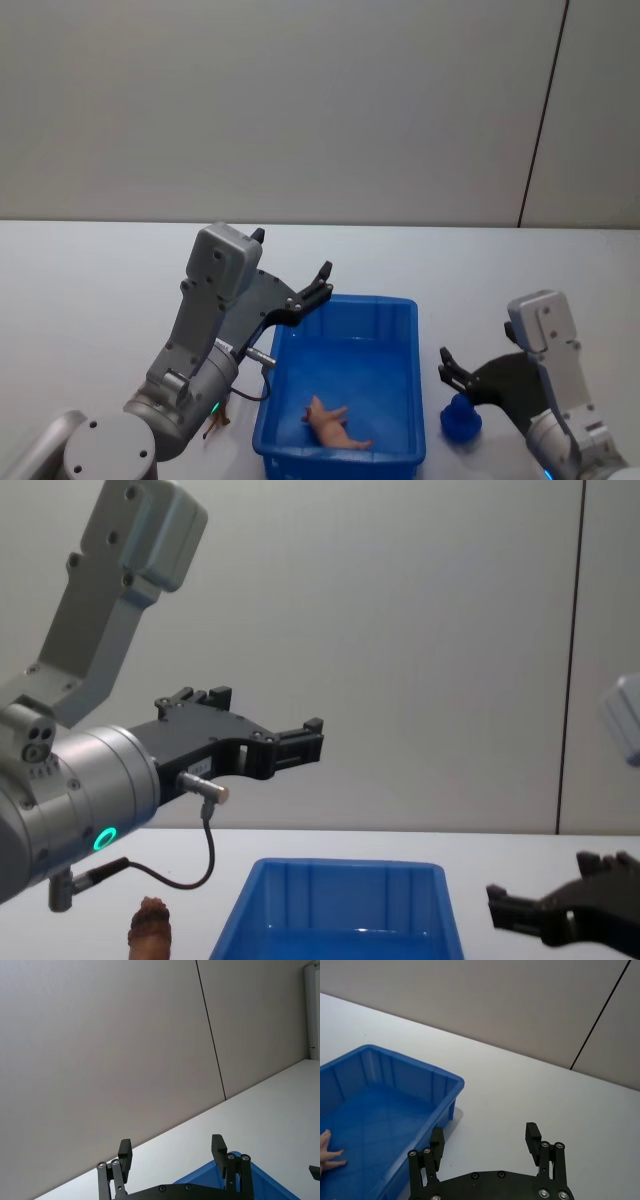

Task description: Pick up the two dolls from the table and place them into the box.

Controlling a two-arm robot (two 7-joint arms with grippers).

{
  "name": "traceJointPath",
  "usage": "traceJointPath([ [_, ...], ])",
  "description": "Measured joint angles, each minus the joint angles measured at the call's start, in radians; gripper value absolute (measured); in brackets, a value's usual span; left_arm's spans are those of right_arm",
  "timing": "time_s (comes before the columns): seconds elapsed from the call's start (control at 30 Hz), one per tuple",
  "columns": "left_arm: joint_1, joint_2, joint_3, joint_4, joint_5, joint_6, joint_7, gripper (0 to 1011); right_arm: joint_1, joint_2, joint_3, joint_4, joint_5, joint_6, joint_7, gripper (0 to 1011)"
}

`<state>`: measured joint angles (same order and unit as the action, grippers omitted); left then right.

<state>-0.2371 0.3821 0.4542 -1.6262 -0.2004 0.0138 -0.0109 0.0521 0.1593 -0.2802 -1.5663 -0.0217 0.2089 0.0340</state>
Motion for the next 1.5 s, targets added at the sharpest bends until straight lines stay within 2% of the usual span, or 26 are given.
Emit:
traceJointPath([
  [0.33,0.000,0.000,0.000,0.000,0.000,0.000,0.000,1001,0.007,0.003,0.006,0.059,0.021,0.003,0.049,1001],
  [0.67,0.000,0.000,0.000,0.000,0.000,0.000,0.000,1001,0.021,-0.005,0.004,0.120,0.026,-0.002,0.072,999],
  [0.87,0.000,0.000,0.000,0.000,0.000,0.000,0.000,1001,0.029,-0.011,0.002,0.149,0.030,-0.010,0.078,886],
  [0.97,0.000,0.000,0.000,0.000,0.000,0.000,0.000,1001,0.034,-0.015,0.001,0.164,0.032,-0.014,0.080,783],
  [1.0,0.000,0.000,0.000,0.000,0.000,0.000,0.000,1001,0.034,-0.016,0.001,0.167,0.033,-0.015,0.080,783],
  [1.13,0.000,0.000,0.000,0.000,0.000,0.000,0.000,1001,0.038,-0.019,0.000,0.180,0.034,-0.018,0.083,630],
  [1.17,0.000,0.000,0.000,0.000,0.000,0.000,0.000,1001,0.039,-0.020,0.000,0.181,0.034,-0.019,0.084,630],
  [1.23,0.000,0.000,0.000,0.000,0.000,0.000,0.000,1001,0.040,-0.021,-0.001,0.187,0.034,-0.022,0.086,560],
  [1.27,0.000,0.000,0.000,0.000,0.000,0.000,0.000,1001,0.040,-0.022,-0.002,0.189,0.034,-0.024,0.088,493],
  [1.3,0.000,0.000,0.000,0.000,0.000,0.000,0.000,1001,0.040,-0.022,-0.002,0.190,0.034,-0.025,0.088,493],
  [1.43,0.000,0.000,0.000,0.000,0.000,0.000,0.000,1001,0.041,-0.023,-0.003,0.193,0.034,-0.031,0.092,350],
  [1.5,0.000,0.000,0.000,0.000,0.000,0.000,0.000,1001,0.041,-0.024,-0.003,0.193,0.034,-0.034,0.093,317],
])
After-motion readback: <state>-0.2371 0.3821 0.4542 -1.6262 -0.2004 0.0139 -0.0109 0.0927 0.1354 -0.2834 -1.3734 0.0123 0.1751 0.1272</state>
